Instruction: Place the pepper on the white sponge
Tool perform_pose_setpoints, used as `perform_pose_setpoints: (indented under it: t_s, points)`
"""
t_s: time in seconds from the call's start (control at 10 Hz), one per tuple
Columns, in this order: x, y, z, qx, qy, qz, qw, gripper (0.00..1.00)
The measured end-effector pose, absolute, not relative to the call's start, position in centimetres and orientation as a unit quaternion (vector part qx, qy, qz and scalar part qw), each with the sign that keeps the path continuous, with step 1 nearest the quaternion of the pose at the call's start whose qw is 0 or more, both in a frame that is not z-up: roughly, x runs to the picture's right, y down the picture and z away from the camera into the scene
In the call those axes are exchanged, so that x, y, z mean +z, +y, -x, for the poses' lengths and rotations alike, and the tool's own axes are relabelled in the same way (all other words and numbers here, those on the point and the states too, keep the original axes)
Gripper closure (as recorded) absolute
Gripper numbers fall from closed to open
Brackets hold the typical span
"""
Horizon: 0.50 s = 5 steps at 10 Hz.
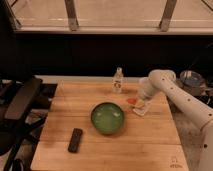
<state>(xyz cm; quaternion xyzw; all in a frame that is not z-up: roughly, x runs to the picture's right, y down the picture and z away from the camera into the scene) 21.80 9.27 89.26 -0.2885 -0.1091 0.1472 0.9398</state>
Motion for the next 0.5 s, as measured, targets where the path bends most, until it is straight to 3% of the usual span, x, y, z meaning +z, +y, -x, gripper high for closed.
perform_pose_setpoints:
  t_s: [0.2, 0.5]
  points:
    - [89.2, 10.5, -23.7, 0.174, -0.093, 0.298, 0.934, 0.23]
    - [89.1, 11.4, -25.4, 0.203, -0.08, 0.298, 0.929, 0.21]
